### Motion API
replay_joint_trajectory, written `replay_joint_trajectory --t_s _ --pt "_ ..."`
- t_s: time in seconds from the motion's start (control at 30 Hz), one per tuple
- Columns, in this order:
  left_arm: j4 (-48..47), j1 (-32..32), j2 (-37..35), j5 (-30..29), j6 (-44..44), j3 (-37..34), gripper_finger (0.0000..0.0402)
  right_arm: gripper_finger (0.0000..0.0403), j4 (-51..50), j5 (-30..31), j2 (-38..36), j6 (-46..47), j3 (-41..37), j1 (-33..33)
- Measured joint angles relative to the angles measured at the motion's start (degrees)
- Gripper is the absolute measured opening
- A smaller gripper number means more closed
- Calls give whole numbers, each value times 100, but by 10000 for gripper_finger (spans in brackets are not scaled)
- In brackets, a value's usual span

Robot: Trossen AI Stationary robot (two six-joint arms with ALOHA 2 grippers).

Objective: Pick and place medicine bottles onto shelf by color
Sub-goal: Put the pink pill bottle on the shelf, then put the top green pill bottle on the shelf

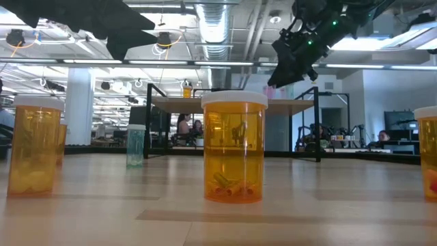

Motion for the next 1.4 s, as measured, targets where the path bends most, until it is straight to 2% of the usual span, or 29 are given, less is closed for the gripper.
replay_joint_trajectory --t_s 0.23,0.53,0.7,0.9,1.13,1.4 --pt "2 0 0 0 -2 0 171 129 -26 -66 0 -3 2 7" --pt "2 0 0 -1 0 0 171 195 128 -94 7 -17 -2 13" --pt "2 0 0 -1 2 0 171 215 137 -94 9 -22 53 13" --pt "1 0 1 0 0 0 171 215 -32 -98 9 -68 301 31" --pt "-2 0 0 0 4 0 171 217 -731 -94 -172 -88 667 81" --pt "-142 0 0 0 -20 -2 171 213 -782 -77 -862 -92 680 686"
